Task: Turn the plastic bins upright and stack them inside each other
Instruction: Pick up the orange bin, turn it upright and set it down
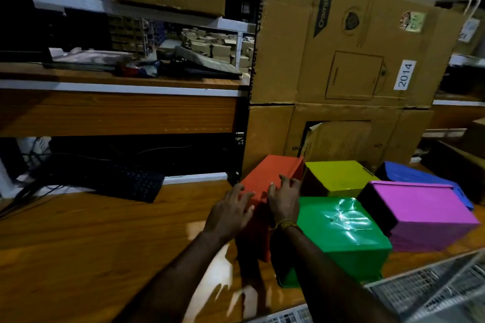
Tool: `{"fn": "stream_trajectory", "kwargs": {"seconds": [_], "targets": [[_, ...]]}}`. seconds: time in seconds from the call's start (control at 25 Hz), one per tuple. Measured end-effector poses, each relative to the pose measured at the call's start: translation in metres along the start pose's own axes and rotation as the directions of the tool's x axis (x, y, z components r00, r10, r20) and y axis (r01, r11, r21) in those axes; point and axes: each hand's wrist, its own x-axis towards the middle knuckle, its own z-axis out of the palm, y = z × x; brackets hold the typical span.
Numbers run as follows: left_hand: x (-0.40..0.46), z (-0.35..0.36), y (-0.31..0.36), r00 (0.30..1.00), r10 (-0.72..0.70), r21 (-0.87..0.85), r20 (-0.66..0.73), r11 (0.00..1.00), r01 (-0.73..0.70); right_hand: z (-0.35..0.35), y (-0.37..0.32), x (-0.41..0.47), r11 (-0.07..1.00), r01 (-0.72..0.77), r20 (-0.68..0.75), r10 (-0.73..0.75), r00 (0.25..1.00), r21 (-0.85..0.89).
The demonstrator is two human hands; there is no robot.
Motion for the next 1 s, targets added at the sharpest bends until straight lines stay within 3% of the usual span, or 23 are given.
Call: {"fn": "stream_trajectory", "kwargs": {"seconds": [0.16, 0.36, 0.64, 1.0], "targets": [[0.003, 0.009, 0.017, 0.996, -0.029, -0.106, 0.09, 0.994, 0.038, 0.001, 0.016, 0.016, 0.995, -0.094, 0.072, 0.09, 0.993, 0.045], [0.001, 0.02, 0.04, 0.977, -0.12, -0.232, 0.179, 0.959, 0.16, 0.008, 0.021, 0.029, 0.94, -0.221, 0.096, 0.203, 0.974, 0.259], [-0.004, 0.018, 0.04, 0.97, -0.205, -0.261, 0.133, 0.937, 0.234, 0.022, 0.012, 0.021, 0.848, -0.25, 0.116, 0.221, 0.968, 0.467], [-0.052, -0.021, -0.005, 0.96, -0.28, -0.32, -0.01, 0.91, 0.263, 0.053, -0.035, -0.038, 0.766, -0.258, 0.183, 0.185, 0.966, 0.589]]}}
